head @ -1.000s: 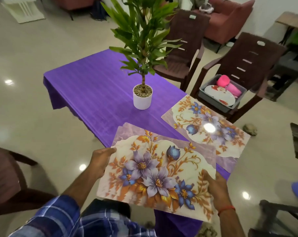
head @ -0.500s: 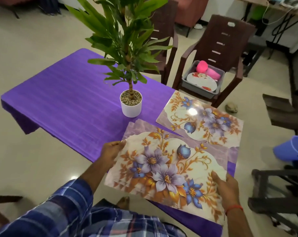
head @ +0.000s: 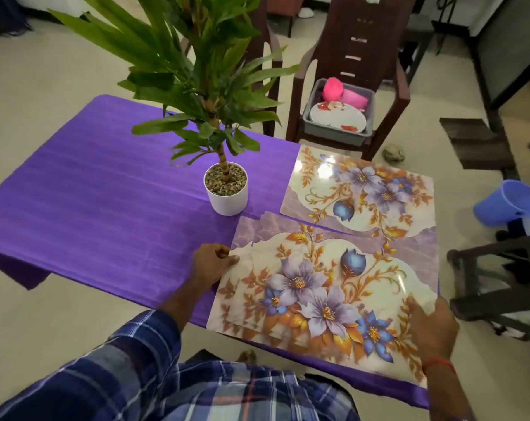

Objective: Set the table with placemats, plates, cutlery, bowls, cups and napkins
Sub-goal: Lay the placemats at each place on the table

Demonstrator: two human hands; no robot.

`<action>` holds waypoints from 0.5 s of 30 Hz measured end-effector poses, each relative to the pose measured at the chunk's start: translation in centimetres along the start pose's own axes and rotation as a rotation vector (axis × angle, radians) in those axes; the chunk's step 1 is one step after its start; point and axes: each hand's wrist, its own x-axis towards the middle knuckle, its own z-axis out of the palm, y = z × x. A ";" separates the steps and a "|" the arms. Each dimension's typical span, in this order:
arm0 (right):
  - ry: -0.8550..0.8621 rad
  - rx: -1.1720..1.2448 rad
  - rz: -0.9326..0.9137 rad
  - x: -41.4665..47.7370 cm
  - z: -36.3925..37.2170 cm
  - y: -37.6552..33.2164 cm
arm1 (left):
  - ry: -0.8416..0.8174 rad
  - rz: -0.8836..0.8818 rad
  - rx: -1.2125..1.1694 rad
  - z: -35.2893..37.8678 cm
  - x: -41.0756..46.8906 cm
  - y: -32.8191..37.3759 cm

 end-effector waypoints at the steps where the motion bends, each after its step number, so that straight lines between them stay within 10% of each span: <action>1: -0.017 0.019 -0.016 0.0 0.2 -0.1 | 0.010 0.023 0.043 -0.2 0.3 -0.1; 15: -0.050 -0.083 0.001 2.0 2.7 1.0 | -0.053 0.364 0.428 -1.3 1.6 -1.5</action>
